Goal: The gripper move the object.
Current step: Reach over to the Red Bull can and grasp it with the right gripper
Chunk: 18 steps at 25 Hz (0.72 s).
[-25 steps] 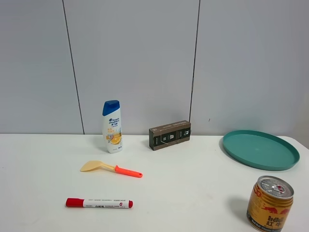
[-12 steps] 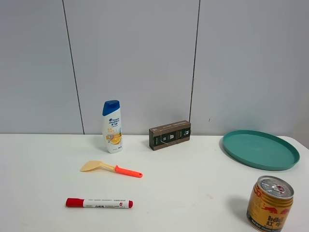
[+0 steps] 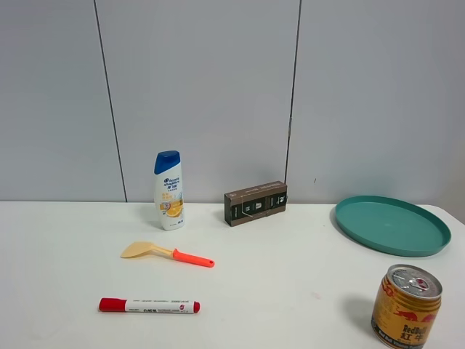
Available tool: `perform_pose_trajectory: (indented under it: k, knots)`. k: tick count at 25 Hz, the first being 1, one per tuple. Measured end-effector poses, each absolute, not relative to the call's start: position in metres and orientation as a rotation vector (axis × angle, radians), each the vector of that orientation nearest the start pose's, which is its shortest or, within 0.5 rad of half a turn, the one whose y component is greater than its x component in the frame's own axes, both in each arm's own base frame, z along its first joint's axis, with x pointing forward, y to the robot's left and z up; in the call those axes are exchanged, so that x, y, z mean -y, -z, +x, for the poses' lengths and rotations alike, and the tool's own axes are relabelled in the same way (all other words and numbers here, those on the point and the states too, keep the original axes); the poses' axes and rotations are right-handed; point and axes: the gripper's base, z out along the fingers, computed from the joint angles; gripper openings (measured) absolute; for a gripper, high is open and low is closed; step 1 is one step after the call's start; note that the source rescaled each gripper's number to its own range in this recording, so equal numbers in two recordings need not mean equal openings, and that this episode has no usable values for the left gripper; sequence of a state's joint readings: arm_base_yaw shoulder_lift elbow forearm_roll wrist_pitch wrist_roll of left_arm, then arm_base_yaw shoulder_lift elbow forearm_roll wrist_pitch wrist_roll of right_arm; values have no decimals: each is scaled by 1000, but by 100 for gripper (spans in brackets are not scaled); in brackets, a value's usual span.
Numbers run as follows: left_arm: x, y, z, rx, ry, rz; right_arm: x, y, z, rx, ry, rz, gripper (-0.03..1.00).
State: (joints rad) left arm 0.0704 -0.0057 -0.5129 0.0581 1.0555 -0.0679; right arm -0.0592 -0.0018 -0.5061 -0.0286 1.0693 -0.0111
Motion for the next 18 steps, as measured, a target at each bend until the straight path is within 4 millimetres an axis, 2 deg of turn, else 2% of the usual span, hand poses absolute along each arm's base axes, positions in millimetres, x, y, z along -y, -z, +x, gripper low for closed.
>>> perform_pose_trajectory:
  k: [18]
  knots:
    - [-4, -281, -7, -2015, -71, -143, -1, -278, -6, -2045, 33, 49, 94]
